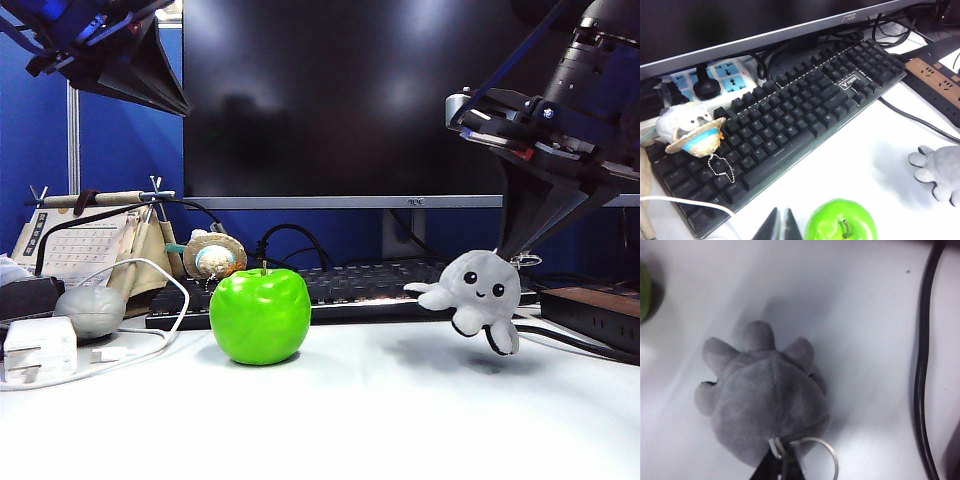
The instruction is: Place the tilting octopus upright.
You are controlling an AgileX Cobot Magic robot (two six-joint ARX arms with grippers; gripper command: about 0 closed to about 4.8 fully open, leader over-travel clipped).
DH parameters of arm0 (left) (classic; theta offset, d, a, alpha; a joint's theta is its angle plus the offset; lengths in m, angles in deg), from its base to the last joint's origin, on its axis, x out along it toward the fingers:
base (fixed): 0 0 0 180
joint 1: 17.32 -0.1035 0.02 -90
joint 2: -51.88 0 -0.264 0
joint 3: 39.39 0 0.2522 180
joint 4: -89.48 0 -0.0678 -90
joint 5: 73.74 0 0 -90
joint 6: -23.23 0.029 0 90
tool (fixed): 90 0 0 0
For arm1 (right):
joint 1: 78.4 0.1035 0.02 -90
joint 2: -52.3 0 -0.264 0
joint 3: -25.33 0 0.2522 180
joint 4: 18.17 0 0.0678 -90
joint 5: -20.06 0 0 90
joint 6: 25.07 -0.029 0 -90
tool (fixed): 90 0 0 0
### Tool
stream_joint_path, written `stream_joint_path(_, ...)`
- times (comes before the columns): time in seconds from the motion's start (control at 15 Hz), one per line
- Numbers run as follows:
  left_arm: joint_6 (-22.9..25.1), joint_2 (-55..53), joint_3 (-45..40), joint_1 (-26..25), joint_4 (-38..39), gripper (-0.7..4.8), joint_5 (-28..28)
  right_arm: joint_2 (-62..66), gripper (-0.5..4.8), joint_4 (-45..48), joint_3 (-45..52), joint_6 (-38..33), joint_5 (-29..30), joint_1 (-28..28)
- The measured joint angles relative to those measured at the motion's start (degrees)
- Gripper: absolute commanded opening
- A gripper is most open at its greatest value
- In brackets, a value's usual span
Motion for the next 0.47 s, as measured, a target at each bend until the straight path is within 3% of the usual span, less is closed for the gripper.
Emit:
stream_joint_path(0.07,0.0,0.0,0.0,0.0,0.0,0.22,0.0,0.0,0.18,0.0,0.0,0.0,0.0,0.0)
stream_joint_path(0.2,0.0,0.0,0.0,0.0,0.0,0.22,0.0,0.0,1.18,0.0,0.0,0.0,0.0,0.0)
stream_joint_path(0.27,0.0,0.0,0.0,0.0,0.0,0.22,0.0,0.0,2.48,0.0,0.0,0.0,0.0,0.0)
stream_joint_path(0.47,0.0,0.0,0.0,0.0,0.1,0.22,0.0,0.0,2.66,0.3,0.0,-0.1,0.0,0.0)
